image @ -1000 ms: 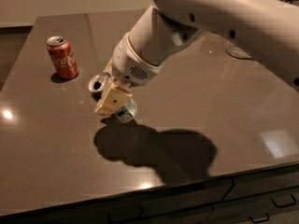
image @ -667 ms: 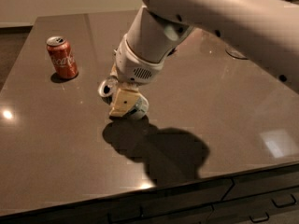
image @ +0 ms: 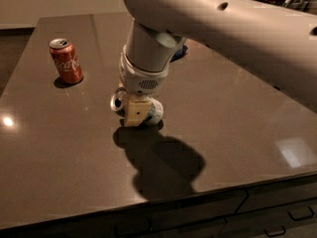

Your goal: Knock 7up can over

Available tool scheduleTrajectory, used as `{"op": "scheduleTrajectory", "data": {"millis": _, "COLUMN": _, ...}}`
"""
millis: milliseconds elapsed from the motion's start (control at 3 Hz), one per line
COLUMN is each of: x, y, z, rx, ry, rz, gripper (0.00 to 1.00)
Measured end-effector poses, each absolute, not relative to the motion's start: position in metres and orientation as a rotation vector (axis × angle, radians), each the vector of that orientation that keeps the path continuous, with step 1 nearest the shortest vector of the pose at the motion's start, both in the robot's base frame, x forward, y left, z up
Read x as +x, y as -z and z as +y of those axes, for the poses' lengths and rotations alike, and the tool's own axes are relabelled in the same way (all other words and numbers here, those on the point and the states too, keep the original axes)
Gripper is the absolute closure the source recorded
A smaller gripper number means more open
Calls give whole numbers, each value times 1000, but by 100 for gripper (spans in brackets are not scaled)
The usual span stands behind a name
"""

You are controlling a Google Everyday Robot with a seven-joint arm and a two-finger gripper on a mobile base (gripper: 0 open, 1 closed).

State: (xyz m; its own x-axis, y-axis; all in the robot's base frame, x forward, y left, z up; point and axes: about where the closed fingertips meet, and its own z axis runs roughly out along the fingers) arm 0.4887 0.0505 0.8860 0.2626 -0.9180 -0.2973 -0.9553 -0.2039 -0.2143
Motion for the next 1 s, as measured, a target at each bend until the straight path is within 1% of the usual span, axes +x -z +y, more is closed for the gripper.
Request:
{"op": "scheduleTrajectory", "data": {"millis": 333, "x": 496, "y": -878, "z": 54, "rx": -2243, "ry": -95, "rz": 1694, "gripper": 59}}
{"op": "scheduleTrajectory", "data": {"millis": 1000, "x": 499, "y": -858, "z": 56, "rx": -2337, "ry": -97, "rz": 1671, "gripper": 12}}
